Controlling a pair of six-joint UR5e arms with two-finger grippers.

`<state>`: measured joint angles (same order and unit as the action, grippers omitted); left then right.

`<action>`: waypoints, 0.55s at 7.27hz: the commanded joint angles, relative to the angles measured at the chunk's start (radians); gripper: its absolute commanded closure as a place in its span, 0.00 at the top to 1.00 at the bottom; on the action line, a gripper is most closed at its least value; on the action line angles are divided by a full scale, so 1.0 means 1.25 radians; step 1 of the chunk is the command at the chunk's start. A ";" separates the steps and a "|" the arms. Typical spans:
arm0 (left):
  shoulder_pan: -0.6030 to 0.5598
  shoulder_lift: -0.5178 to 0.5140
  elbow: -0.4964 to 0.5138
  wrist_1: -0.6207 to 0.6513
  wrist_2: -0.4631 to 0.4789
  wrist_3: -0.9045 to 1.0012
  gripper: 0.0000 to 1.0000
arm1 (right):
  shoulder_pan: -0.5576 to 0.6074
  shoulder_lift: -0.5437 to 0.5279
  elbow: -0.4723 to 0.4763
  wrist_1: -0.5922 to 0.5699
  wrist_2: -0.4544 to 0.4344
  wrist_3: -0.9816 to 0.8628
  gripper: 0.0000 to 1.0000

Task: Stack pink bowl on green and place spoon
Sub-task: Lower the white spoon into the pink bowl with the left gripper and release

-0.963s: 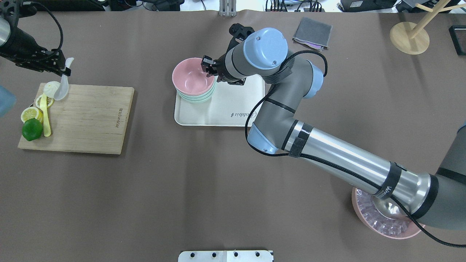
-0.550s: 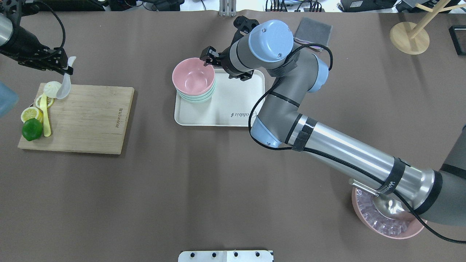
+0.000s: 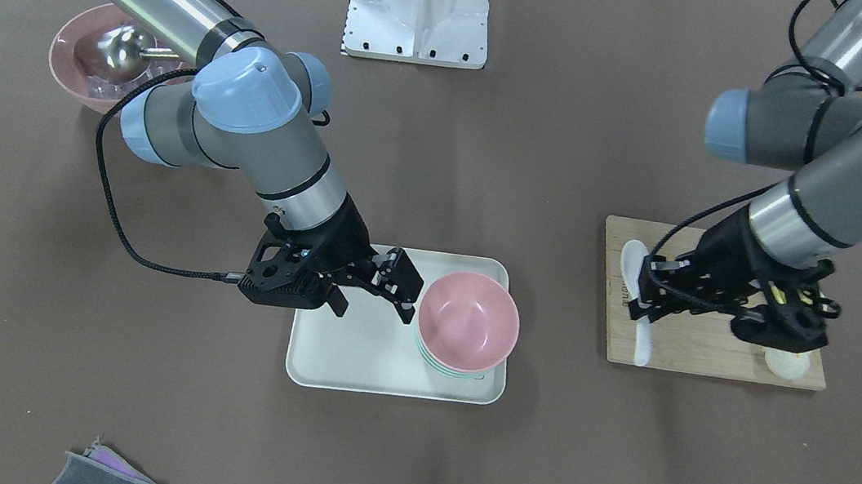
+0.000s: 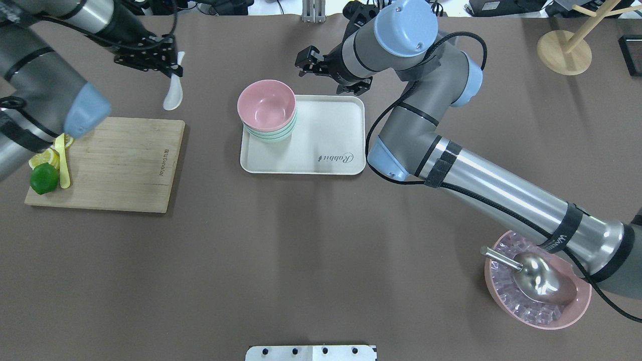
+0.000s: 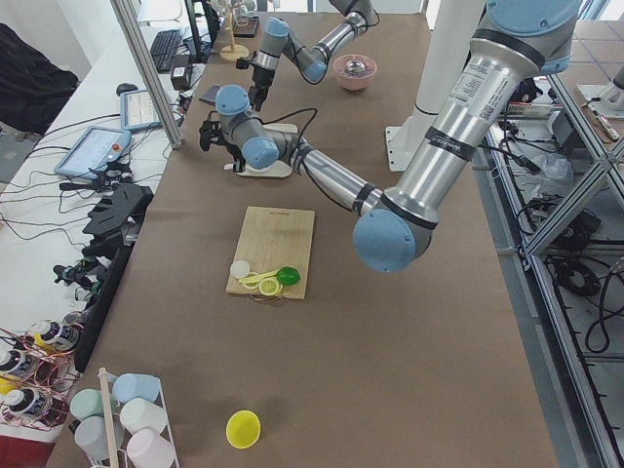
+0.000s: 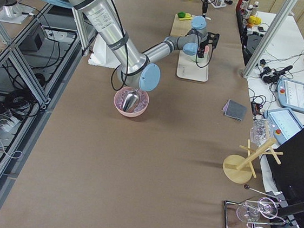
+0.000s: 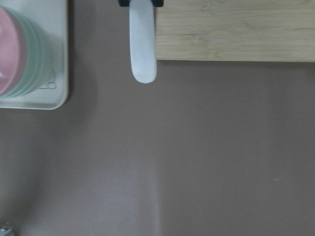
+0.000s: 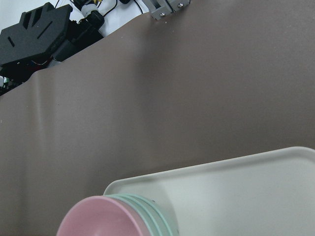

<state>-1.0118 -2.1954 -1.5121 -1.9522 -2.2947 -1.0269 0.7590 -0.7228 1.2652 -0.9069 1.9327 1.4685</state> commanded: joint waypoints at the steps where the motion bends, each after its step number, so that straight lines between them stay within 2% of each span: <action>1: 0.069 -0.106 0.097 -0.111 0.102 -0.122 0.00 | 0.022 -0.017 0.010 0.001 0.026 -0.010 1.00; 3: 0.115 -0.157 0.183 -0.188 0.205 -0.132 0.00 | 0.026 -0.023 0.010 0.003 0.028 -0.011 1.00; 4: 0.125 -0.157 0.195 -0.219 0.218 -0.130 0.00 | 0.026 -0.023 0.010 0.004 0.028 -0.011 1.00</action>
<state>-0.8794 -2.3758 -1.3040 -2.1742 -2.0660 -1.1855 0.7904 -0.7495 1.2775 -0.9037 1.9672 1.4546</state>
